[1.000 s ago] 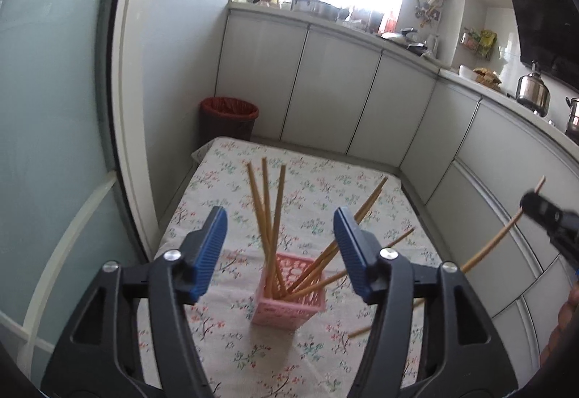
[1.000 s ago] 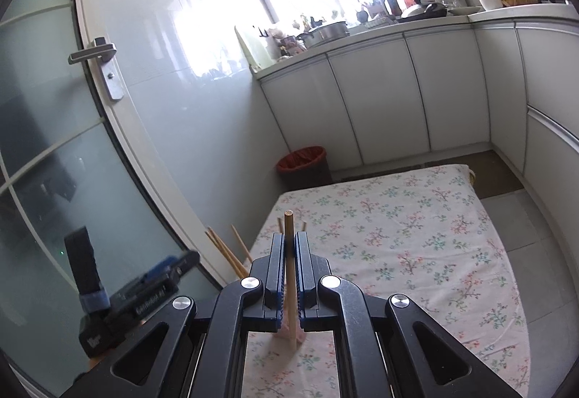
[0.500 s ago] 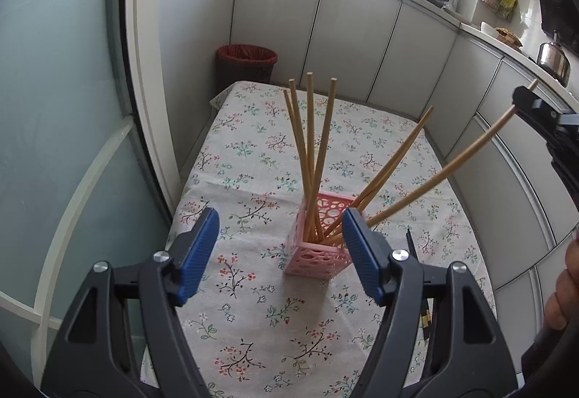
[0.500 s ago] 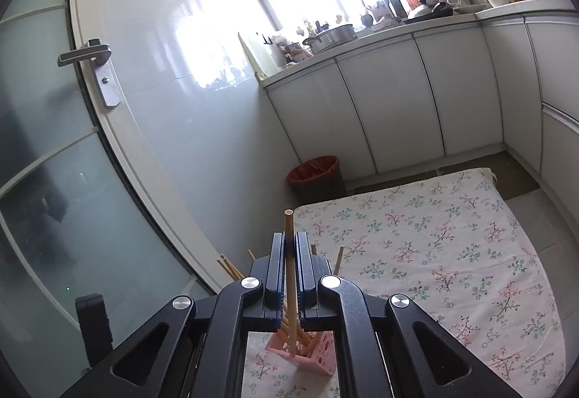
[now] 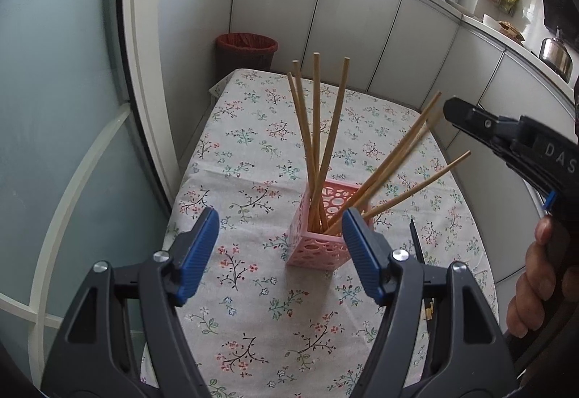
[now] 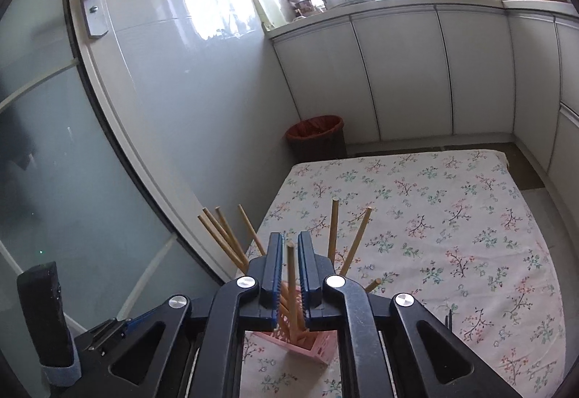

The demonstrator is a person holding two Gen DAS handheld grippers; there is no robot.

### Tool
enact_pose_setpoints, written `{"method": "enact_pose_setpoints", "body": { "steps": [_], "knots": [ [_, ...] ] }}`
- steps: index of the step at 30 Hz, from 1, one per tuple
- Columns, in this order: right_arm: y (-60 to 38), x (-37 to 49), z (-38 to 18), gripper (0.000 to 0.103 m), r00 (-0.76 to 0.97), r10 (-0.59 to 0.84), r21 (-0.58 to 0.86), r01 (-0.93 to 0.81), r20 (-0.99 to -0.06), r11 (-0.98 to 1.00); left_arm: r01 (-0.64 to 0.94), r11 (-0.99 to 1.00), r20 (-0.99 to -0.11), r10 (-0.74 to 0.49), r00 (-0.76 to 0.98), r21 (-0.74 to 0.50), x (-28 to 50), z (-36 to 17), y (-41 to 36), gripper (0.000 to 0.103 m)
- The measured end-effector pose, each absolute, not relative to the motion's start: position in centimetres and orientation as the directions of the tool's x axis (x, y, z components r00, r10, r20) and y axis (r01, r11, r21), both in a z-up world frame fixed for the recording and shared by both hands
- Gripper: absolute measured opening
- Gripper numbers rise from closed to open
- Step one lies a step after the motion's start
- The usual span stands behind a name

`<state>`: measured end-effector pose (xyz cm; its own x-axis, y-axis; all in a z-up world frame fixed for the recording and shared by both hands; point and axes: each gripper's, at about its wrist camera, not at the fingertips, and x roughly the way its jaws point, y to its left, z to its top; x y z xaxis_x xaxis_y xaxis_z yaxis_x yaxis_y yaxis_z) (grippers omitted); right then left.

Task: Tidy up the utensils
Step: 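Lower the right gripper's chopstick into the pink basket and open the right gripper, then lower the left gripper onto a black chopstick and close on it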

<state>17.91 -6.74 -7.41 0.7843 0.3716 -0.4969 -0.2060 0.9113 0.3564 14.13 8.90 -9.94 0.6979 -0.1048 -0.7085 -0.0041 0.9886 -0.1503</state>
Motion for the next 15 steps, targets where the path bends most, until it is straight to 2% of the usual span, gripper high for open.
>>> {"method": "enact_pose_setpoints", "body": {
  "steps": [1,3,8,10,15],
  "knots": [
    [-6.8,17.8,-7.3,0.027,0.783,0.377,0.359,-0.211,-0.495,0.909,-0.001,0.989,-0.709,-0.106,0.697,-0.149,14.1,-10.0,8.9,0.071],
    [-7.3,17.4,-6.9,0.037,0.791,0.383,0.366,-0.217,-0.477,0.905,0.009,0.989,-0.711,-0.11,0.695,-0.145,14.1,-10.0,8.6,0.071],
    [-9.2,15.9,-5.4,0.046,0.815,0.374,0.37,-0.214,-0.443,0.904,0.032,0.99,-0.714,-0.124,0.69,-0.14,13.9,-10.2,7.9,0.071],
    [-10.2,15.2,-5.1,0.055,0.823,0.36,0.366,-0.201,-0.44,0.909,0.04,0.989,-0.712,-0.129,0.69,-0.141,13.7,-10.2,7.5,0.073],
    [-12.9,13.7,-5.9,0.064,0.801,0.338,0.364,-0.162,-0.494,0.917,0.073,0.986,-0.716,-0.157,0.68,-0.147,13.3,-10.4,6.1,0.077]
  ]
}}
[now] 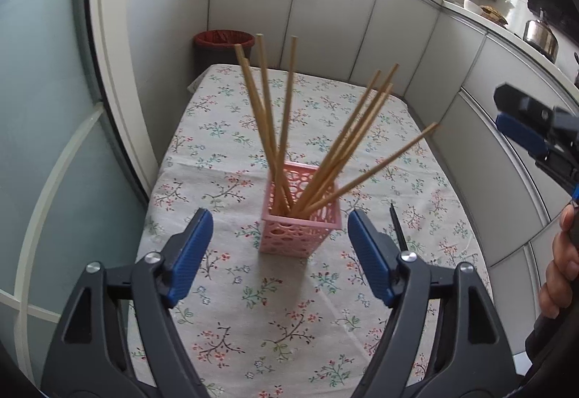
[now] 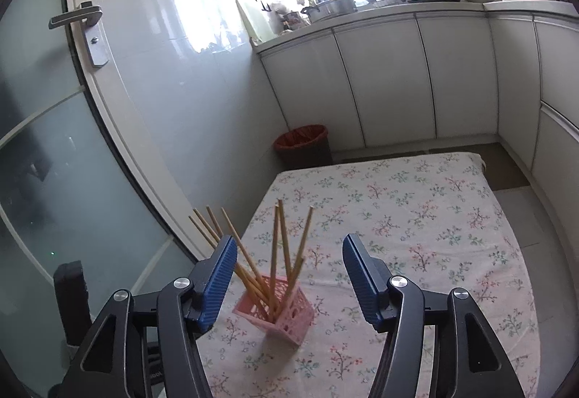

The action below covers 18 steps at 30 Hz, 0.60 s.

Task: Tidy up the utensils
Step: 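Lower the left gripper onto a black chopstick and close on it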

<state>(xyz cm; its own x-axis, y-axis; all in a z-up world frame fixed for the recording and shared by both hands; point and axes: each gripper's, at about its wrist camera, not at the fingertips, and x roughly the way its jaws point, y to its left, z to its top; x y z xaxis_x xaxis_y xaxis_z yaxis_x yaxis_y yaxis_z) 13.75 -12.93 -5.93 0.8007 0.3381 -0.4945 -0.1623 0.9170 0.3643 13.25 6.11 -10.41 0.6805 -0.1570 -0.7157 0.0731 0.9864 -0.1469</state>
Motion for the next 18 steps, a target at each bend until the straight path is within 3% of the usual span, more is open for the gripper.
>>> {"method": "enact_pose_setpoints", "body": {
  "steps": [11,18],
  "knots": [
    [-19.5,11.3,-10.3,0.08,0.719,0.201,0.278,-0.012,-0.665,0.961,0.152,0.98,-0.781,-0.192,0.594,-0.126,13.1,-12.9,1.5,0.084],
    [-23.4,11.3,-14.1,0.081,0.618,0.114,0.225,0.105,-0.778,0.969,0.261,0.958,-0.859,-0.234,0.455,-0.123,12.9,-16.6,-4.9,0.084]
  ]
}}
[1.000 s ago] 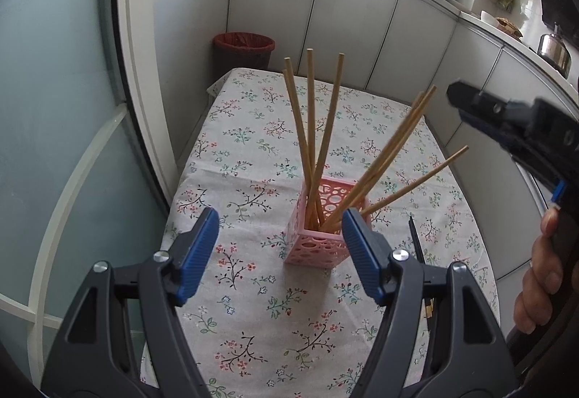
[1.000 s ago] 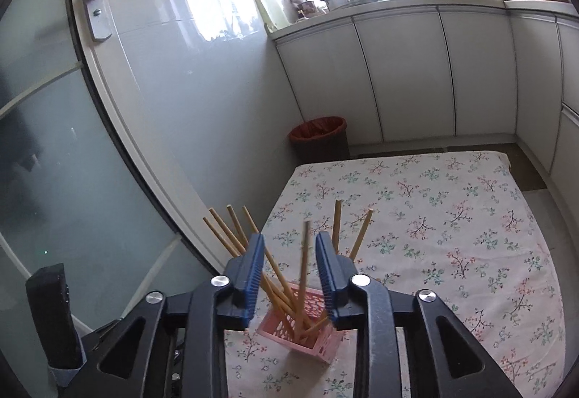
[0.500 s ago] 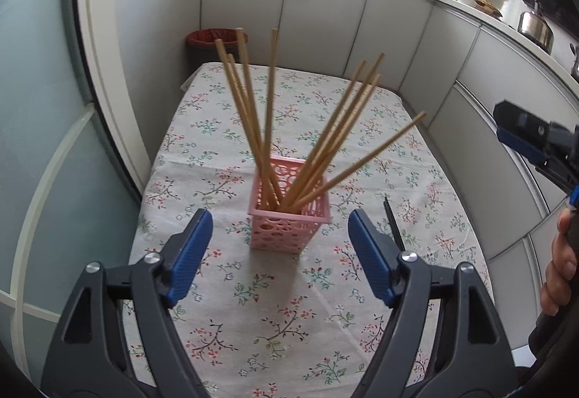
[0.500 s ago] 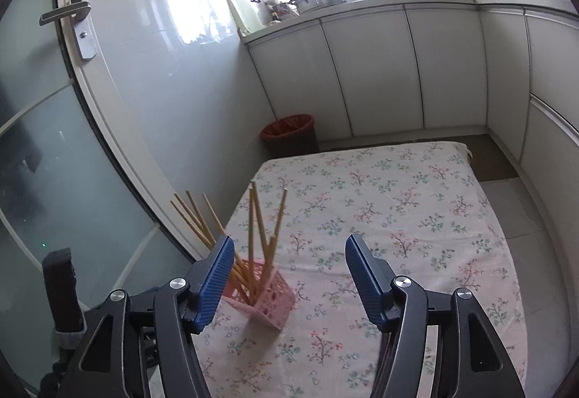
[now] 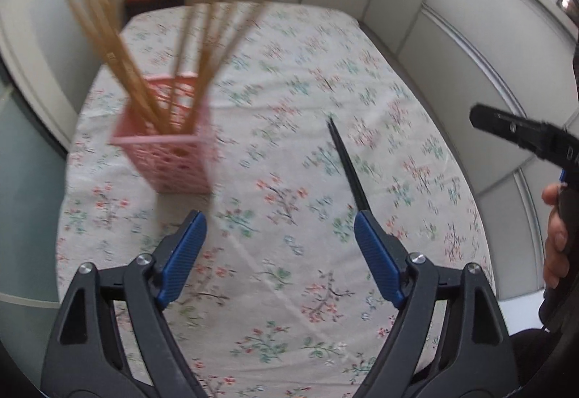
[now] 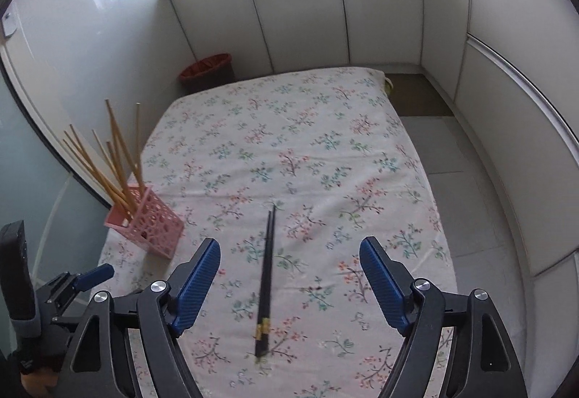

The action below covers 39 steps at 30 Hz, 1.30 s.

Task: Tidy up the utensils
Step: 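Lower the left gripper onto a black chopstick and close on it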

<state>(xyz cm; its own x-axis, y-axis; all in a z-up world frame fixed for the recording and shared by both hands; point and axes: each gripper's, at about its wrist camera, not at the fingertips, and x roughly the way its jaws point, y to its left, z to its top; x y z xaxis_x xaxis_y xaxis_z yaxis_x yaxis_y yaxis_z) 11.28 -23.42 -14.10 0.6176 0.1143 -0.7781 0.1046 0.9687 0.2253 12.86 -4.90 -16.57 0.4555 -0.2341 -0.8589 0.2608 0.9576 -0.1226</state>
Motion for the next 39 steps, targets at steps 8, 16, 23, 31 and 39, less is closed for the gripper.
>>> {"method": "enact_pose_setpoints", "body": {
  "steps": [8,16,23,31,39],
  "knots": [
    [-26.9,11.1,-17.0,0.081,0.55,0.086,0.211,0.167,-0.831,0.963,0.236,0.961,-0.916,-0.22,0.335,-0.144,15.3,-20.7,-9.6,0.084],
    [-29.6,12.1,-21.1,0.081,0.455,0.107,0.237,0.238,-0.884,0.942,0.118,0.963,-0.91,-0.266,0.318,-0.24,19.3,-23.9,-11.3,0.057],
    [-30.5,12.8,-22.4,0.081,0.428,0.128,0.258,0.26,-0.895,0.931,0.041,0.922,-0.869,-0.378,0.318,-0.386,21.9,-25.2,-11.9,0.016],
    [-31.2,12.9,-22.6,0.081,0.427,0.138,0.272,0.271,-0.894,0.924,0.045,0.95,-0.885,-0.305,0.352,-0.309,23.0,-25.3,-13.7,0.01],
    [-31.1,12.8,-22.8,0.081,0.415,0.138,0.267,0.271,-0.899,0.925,0.117,0.976,-0.904,-0.213,0.371,-0.182,23.3,-25.1,-15.0,0.006]
  ]
}}
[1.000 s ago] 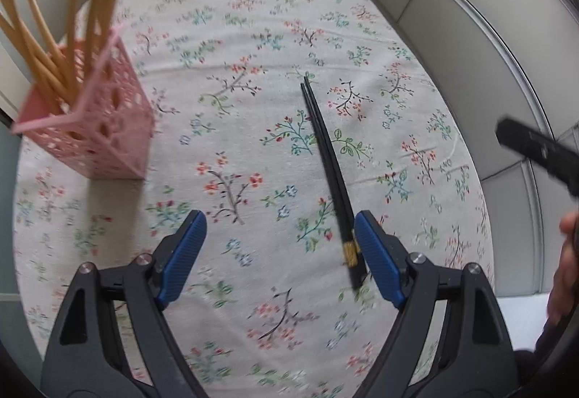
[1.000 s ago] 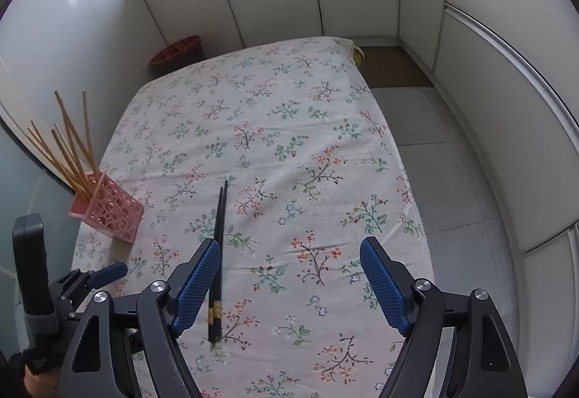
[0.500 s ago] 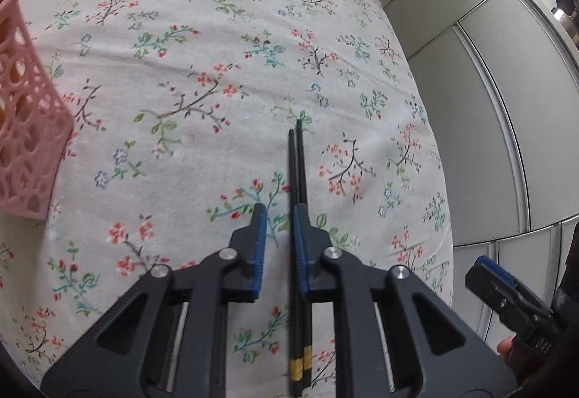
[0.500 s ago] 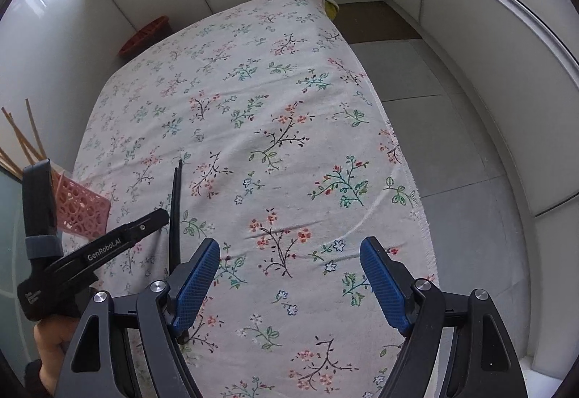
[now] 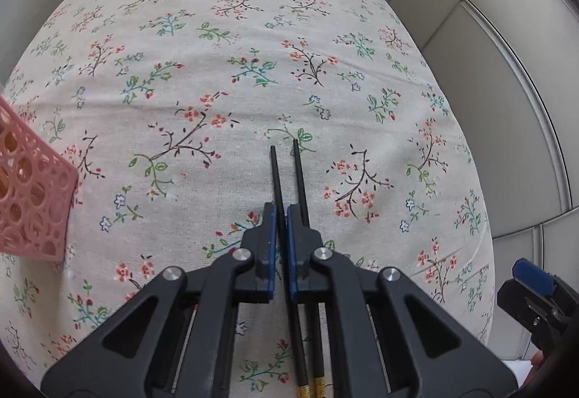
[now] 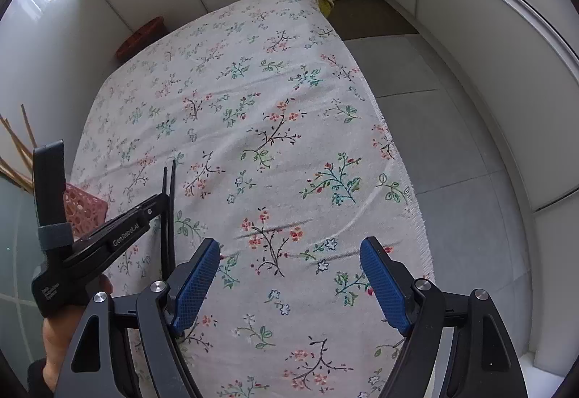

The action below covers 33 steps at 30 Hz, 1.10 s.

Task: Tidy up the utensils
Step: 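Lower the left gripper onto a black chopstick and close on it, then lift the black chopstick with the left gripper while the right gripper closes on another black chopstick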

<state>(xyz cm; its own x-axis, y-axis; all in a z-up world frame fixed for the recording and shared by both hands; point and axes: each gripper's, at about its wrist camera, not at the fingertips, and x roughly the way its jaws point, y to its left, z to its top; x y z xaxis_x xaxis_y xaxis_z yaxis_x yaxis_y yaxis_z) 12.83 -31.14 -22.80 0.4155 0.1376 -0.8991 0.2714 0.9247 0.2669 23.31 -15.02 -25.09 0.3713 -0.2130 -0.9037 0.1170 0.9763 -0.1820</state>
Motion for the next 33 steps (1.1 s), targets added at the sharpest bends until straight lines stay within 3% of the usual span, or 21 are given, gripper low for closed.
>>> {"method": "enact_pose_setpoints", "body": {
  "steps": [18,33],
  "knots": [
    [-28.2,13.7,-22.4,0.081,0.409,0.133,0.245,0.234,-0.903,0.941,0.296,0.942,-0.815,-0.295,0.499,-0.159,16.2,-16.7,-9.9,0.005],
    [-21.5,16.8,-23.4,0.081,0.381,0.119,0.185,0.14,-0.917,0.973,0.27,0.942,-0.703,-0.328,0.631,-0.197,12.2,-11.0,-1.4,0.005]
  ]
}}
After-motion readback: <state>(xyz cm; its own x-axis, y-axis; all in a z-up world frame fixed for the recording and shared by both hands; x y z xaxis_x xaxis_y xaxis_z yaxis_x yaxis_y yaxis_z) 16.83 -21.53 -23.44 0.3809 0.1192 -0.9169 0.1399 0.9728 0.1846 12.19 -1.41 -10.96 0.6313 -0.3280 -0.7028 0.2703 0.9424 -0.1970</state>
